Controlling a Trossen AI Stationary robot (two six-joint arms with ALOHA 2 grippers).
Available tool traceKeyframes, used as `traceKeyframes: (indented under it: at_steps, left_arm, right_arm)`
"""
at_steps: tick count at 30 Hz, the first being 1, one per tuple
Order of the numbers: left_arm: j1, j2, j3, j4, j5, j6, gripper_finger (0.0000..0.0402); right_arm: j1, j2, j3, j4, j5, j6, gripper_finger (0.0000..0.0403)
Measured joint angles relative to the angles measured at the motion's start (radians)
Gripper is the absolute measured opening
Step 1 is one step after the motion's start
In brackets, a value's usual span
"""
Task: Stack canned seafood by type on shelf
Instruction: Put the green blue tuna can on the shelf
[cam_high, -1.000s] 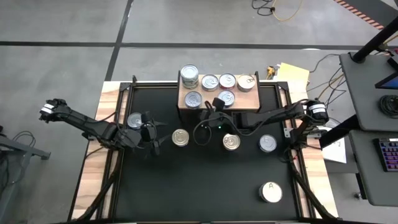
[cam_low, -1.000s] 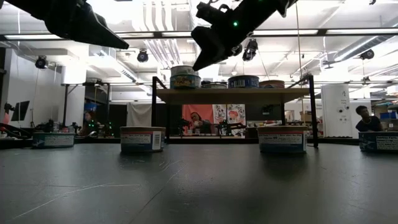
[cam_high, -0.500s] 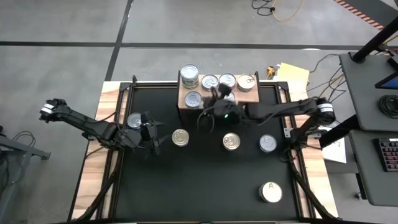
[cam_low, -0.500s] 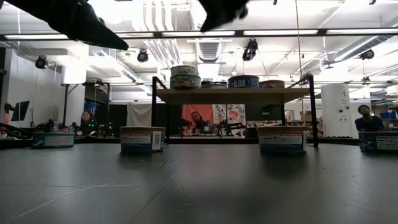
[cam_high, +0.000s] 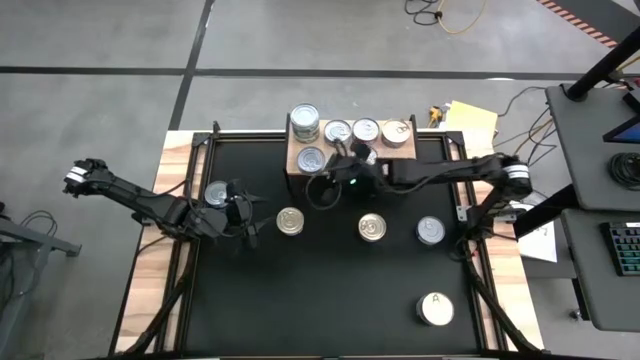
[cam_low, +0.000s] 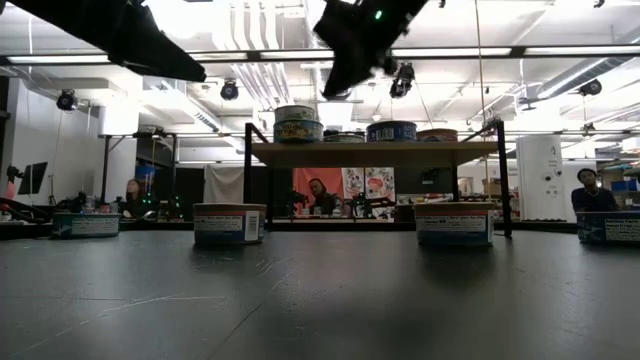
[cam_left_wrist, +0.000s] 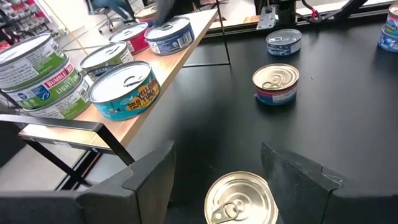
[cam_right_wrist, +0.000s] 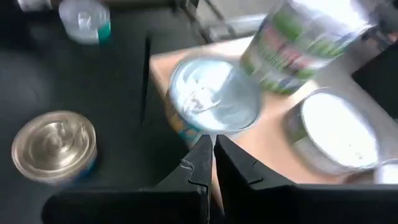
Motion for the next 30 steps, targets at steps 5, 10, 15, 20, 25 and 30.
traceKeyframes:
  at_steps: [5, 10, 15, 20, 25, 30]
  left_arm:
    - [0.0, 0.0, 0.0, 0.0, 0.0, -0.017, 0.0222]
    - [0.0, 0.0, 0.0, 0.0, 0.0, -0.021, 0.0222]
    - [0.0, 0.0, 0.0, 0.0, 0.0, -0.021, 0.0222]
    - [0.0, 0.0, 0.0, 0.0, 0.0, -0.02, 0.0222]
    - [0.0, 0.0, 0.0, 0.0, 0.0, -0.011, 0.0222]
    - [0.0, 0.003, 0.0, 0.0, 0.0, -0.01, 0.0222]
  right_arm:
    - [-0.015, 0.075, 0.005, 0.019, 0.05, 0.002, 0.0012]
    - [-0.069, 0.114, 0.006, 0.016, 0.054, -0.004, 0.0012]
    - [-0.109, 0.117, 0.006, 0.034, -0.013, -0.018, 0.0012]
    - [-0.128, 0.119, 0.006, 0.074, -0.032, -0.024, 0.0012]
    - [-0.129, 0.106, 0.007, 0.057, -0.026, -0.043, 0.0012]
    - [-0.126, 0.048, 0.04, -0.029, -0.104, -0.039, 0.0012]
